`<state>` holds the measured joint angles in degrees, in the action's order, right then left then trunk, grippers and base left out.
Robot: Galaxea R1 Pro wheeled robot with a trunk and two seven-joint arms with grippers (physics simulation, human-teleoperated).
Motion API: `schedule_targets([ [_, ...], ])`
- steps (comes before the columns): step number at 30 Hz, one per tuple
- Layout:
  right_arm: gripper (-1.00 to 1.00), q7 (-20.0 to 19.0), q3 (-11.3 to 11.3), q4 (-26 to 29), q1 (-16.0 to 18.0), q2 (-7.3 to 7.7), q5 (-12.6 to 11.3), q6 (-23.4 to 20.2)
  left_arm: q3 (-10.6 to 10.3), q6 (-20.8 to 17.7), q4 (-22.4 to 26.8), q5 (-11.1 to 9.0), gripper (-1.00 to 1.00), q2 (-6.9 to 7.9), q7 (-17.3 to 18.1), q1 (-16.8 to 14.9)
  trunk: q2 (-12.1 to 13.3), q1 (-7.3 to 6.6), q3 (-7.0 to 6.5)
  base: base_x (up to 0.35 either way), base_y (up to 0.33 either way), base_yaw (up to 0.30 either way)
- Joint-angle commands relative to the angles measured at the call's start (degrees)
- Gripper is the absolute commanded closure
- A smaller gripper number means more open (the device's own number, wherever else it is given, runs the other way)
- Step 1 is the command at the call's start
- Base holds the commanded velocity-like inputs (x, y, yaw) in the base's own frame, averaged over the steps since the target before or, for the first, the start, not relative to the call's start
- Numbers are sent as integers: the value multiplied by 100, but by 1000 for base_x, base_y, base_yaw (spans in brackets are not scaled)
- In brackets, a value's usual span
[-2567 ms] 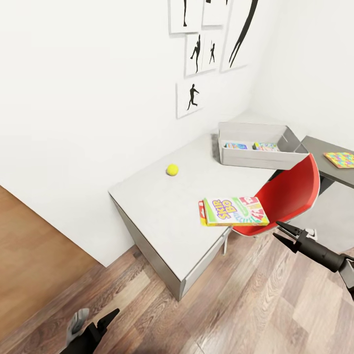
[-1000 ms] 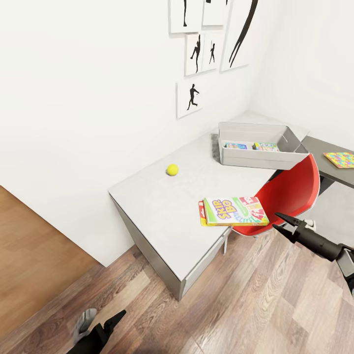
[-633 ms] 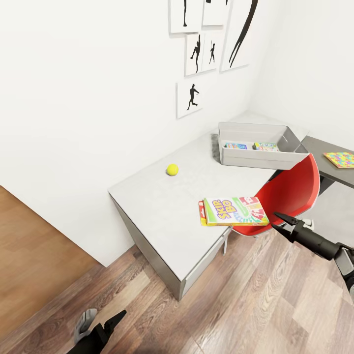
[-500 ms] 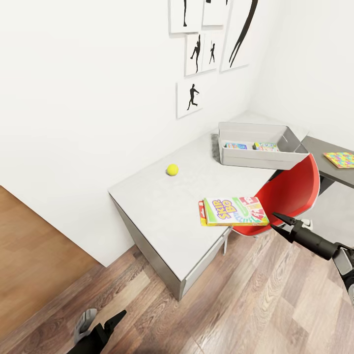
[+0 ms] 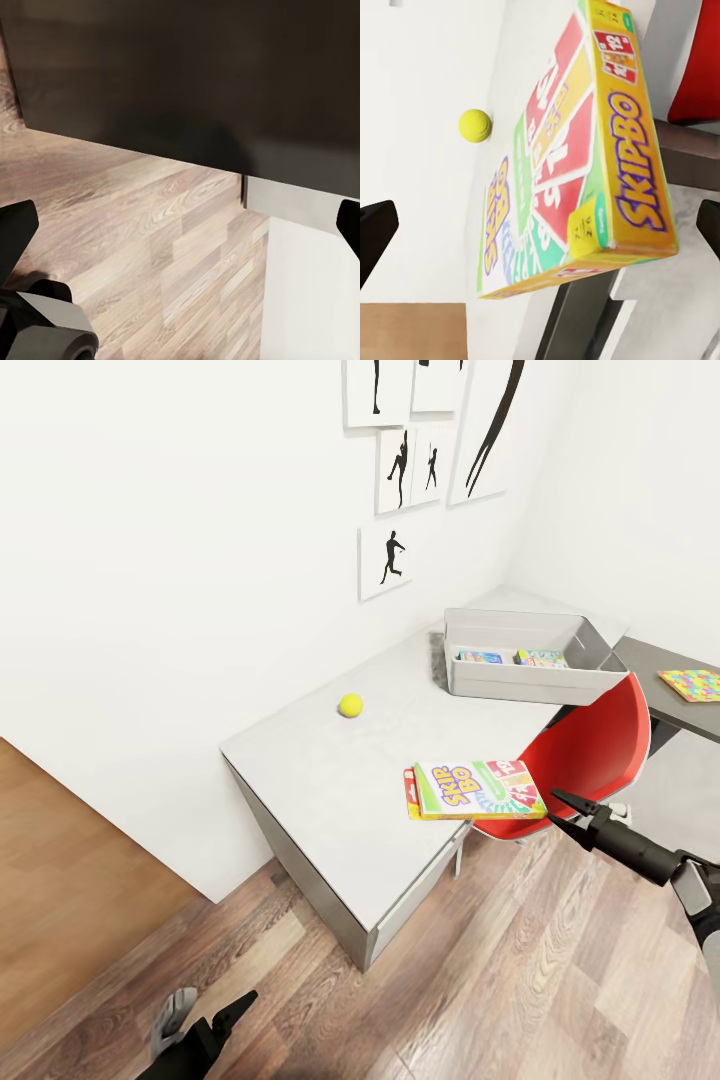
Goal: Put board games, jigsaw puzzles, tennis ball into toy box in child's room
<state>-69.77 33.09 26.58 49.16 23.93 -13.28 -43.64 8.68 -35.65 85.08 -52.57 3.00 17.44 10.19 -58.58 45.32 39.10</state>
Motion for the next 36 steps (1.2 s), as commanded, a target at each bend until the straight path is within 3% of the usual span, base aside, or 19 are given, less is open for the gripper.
schedule_targets([
  [1, -100, -4, 10, -24, 8, -1, -8, -21, 7, -39, 5, -27, -100, -1, 4, 0, -3, 1, 3, 0, 0, 0],
  [36, -100, 7, 6, -242, 127, -59, -8, 214, 3, -39, 9, -28, -100, -1, 6, 0, -3, 1, 3, 0, 0, 0],
])
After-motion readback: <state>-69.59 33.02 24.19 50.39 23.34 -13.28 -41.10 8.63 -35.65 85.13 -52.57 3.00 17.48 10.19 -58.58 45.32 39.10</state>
